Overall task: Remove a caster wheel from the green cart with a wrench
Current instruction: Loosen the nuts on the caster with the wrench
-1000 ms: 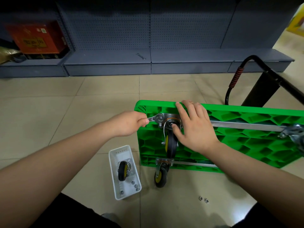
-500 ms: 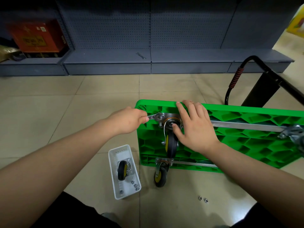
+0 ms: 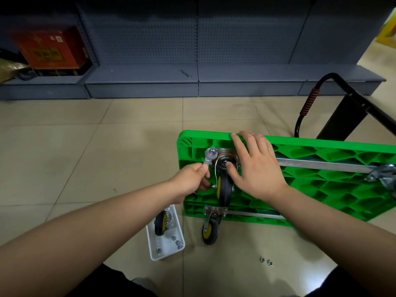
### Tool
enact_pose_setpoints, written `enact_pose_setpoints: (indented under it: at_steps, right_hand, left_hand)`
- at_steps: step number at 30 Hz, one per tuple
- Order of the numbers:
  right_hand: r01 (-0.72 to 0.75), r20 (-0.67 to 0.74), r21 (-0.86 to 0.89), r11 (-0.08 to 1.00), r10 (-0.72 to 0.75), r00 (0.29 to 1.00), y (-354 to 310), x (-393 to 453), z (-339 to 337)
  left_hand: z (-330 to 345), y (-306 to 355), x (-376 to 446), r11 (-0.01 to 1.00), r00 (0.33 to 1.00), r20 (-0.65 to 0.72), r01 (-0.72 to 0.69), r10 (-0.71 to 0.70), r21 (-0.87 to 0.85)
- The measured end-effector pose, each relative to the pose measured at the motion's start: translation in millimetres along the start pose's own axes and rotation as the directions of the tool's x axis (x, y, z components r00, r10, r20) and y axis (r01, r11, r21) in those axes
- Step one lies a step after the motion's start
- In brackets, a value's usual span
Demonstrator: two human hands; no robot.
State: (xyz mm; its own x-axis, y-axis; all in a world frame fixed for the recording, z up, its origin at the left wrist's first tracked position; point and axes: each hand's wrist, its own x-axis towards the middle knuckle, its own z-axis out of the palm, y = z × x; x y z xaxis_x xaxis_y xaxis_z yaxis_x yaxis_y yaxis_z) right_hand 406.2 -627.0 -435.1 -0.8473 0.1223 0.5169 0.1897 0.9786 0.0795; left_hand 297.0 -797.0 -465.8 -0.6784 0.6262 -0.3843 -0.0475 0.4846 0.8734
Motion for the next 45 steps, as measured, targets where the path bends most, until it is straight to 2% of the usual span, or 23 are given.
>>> enact_pose_setpoints:
  at_steps: [3,5,8,10,12,13,15,16,17,18,22,38,41,45]
  right_hand:
    - [0.004,-0.01,-0.001,1.0,-0.004,1.0,0.7,-0.5,0.0]
    - [0.011,-0.009,-0.006,1.0,-0.011,1.0,1.4,-0.5,-0.1]
    - [0.017,-0.011,-0.006,1.0,-0.017,1.0,1.9,-0.8,-0.1]
    - [0.01,-0.019,-0.004,1.0,-0.01,1.0,1.3,-0.7,-0.5]
    - [0.005,-0.016,0.002,1.0,-0.005,1.0,1.0,-0.5,-0.9]
    - [0.006,-0.015,0.002,1.0,-0.006,1.0,0.4,0.5,-0.8]
    - [0.008,-0.007,-0.004,1.0,-0.008,1.0,0.2,0.0,-0.6]
    - [0.003,-0.006,-0.003,1.0,-0.003,1.0,0.0,-0.6,-0.5]
    - [0.0,-0.007,0.001,1.0,0.0,1.0,0.0,-0.4,-0.5]
    - [0.002,-0.007,0.001,1.0,-0.002,1.0,0.0,0.0,-0.3]
    - [0.005,-0.013,0.003,1.0,-0.005,1.0,-0.1,-0.3,-0.6]
    - [-0.001,-0.004,0.005,1.0,0.001,1.0,0.2,-0.5,0.2]
    - [0.001,-0.007,0.005,1.0,-0.001,1.0,0.2,-0.2,0.4]
    - [0.003,-0.012,0.002,1.0,-0.002,1.0,-0.1,0.2,0.0]
  left_hand:
    - [9.1,4.4,-7.6,0.962,0.987,0.085,0.155,-0.139,-0.224]
    - [4.8,9.7,-12.2,0.944,0.978,0.114,0.2,-0.175,-0.263]
    - [-10.7,15.6,-14.6,0.95,0.976,0.155,0.192,-0.156,-0.248]
    - [-26.8,17.2,-14.6,0.986,0.981,0.17,0.115,-0.094,-0.117]
    - [-43.6,24.1,-16.2,0.989,0.991,0.133,-0.006,-0.013,0.149]
    - [-52.0,28.4,-17.3,0.943,0.995,0.095,-0.064,0.035,0.325]
    - [-65.9,35.5,-17.8,0.731,0.984,0.047,-0.158,0.171,0.663]
    - [-70.0,39.3,-18.3,0.61,0.972,0.05,-0.183,0.228,0.771]
    - [-72.1,42.2,-18.7,0.536,0.965,0.057,-0.191,0.256,0.822]
    - [-73.4,44.6,-18.8,0.506,0.965,0.067,-0.192,0.255,0.841]
    - [-74.6,43.1,-15.7,0.514,0.977,0.066,-0.163,0.203,0.842]
    - [-68.3,32.8,-0.6,0.526,0.953,0.044,-0.204,0.301,0.826]
    - [-55.7,26.8,-1.0,0.576,0.947,-0.006,-0.191,0.322,0.795]
    - [-37.7,9.8,-3.0,0.723,0.944,-0.111,-0.158,0.31,0.672]
